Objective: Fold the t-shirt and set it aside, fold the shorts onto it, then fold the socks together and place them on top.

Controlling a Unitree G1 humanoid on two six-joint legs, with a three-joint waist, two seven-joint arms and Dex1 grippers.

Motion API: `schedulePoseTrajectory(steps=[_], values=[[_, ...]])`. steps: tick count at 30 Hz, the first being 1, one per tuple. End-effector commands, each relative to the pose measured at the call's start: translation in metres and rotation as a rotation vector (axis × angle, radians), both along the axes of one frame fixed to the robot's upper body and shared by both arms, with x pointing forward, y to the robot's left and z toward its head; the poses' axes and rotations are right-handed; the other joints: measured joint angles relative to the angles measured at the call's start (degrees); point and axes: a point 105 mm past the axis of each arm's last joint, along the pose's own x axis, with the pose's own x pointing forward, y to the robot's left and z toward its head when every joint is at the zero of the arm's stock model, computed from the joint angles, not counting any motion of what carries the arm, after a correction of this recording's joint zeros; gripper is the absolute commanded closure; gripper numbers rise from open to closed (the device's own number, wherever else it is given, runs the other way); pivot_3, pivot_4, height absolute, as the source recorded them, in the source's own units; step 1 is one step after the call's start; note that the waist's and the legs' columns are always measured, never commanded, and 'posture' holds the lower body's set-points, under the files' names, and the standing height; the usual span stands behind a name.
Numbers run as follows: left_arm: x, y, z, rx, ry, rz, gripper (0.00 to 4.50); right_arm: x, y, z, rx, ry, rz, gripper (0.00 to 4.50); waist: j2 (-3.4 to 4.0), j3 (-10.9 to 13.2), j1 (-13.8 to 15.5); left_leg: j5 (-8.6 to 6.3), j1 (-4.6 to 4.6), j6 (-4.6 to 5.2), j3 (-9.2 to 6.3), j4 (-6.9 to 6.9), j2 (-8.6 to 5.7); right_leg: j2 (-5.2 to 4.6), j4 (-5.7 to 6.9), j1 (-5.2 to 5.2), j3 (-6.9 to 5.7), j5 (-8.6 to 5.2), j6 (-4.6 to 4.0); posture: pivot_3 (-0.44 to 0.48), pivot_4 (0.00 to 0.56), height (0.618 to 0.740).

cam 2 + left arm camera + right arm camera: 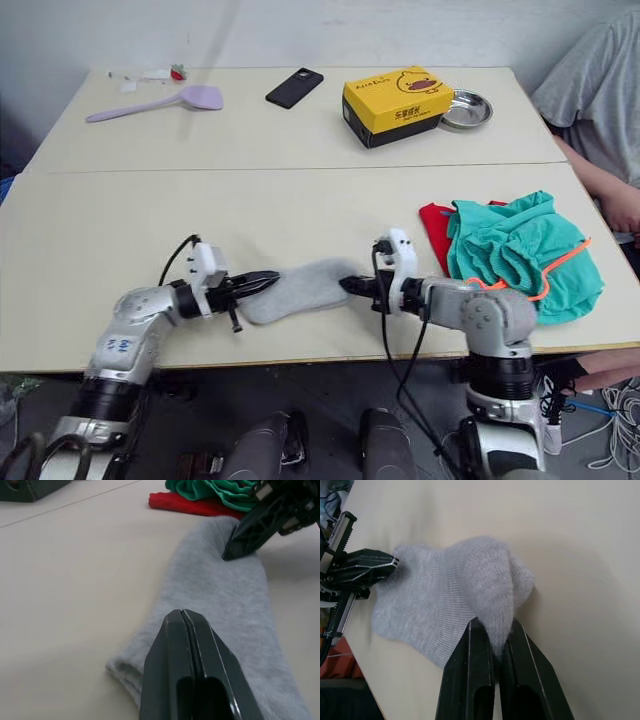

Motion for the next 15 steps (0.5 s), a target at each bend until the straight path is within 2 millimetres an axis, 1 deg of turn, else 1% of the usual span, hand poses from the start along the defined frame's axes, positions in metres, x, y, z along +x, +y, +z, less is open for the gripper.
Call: schedulePoseTrajectory(steps=[1, 2, 4, 8, 12, 14, 15], values=[[0.012, -0.022, 0.013, -0.081, 0.001, 0.005, 4.50, 0.008, -0.021, 0.023, -0.015, -0.083, -0.019, 4.47, 0.00, 0.00, 0.01, 0.00, 0.00, 0.00, 0.02, 0.00, 0.01, 0.01, 0.01, -0.01, -0.02, 0.00, 0.00, 0.000, 0.150, 0.740], [0.014, -0.028, 0.013, -0.084, 0.000, -0.011, 4.50, 0.010, -0.027, 0.026, -0.031, -0.092, -0.028, 4.47, 0.00, 0.00, 0.01, 0.00, 0.00, 0.01, 0.03, 0.00, 0.01, 0.05, 0.01, -0.01, -0.06, 0.00, 0.01, 0.000, 0.150, 0.740], [0.016, -0.042, 0.009, -0.048, -0.002, -0.049, 4.50, 0.014, -0.038, 0.031, -0.063, -0.105, -0.036, 4.47, 0.00, 0.00, 0.03, 0.01, 0.00, 0.02, 0.03, 0.03, 0.03, 0.21, -0.01, 0.01, -0.15, 0.01, 0.02, 0.000, 0.150, 0.740], [0.021, -0.061, -0.003, 0.038, -0.007, -0.095, 4.50, 0.017, -0.048, 0.036, -0.120, -0.115, -0.021, 4.47, 0.00, 0.00, -0.03, 0.03, 0.02, 0.05, 0.09, 0.05, 0.02, 0.28, -0.01, 0.01, -0.15, 0.01, 0.02, 0.000, 0.150, 0.740], [0.022, -0.070, -0.012, 0.095, 0.001, -0.108, 4.50, 0.020, -0.053, 0.037, -0.169, -0.093, -0.017, 4.47, 0.00, 0.00, 0.01, 0.04, 0.02, 0.05, 0.12, 0.09, 0.07, 0.26, -0.02, 0.00, -0.13, 0.01, 0.02, 0.000, 0.150, 0.740], [0.028, -0.070, -0.014, 0.086, 0.012, -0.056, 4.50, 0.019, -0.050, 0.037, -0.192, -0.086, 0.002, 4.47, 0.00, 0.00, 0.02, 0.04, 0.02, 0.05, 0.12, 0.11, 0.07, 0.20, -0.01, 0.01, -0.12, 0.01, 0.02, 0.000, 0.150, 0.740], [0.029, -0.072, -0.013, 0.046, 0.026, -0.029, 4.50, 0.018, -0.047, 0.036, -0.215, -0.077, 0.010, 4.47, 0.00, 0.00, 0.03, 0.04, 0.03, 0.06, 0.11, 0.11, 0.07, 0.16, -0.01, 0.02, -0.11, 0.01, 0.02, 0.000, 0.150, 0.740]])
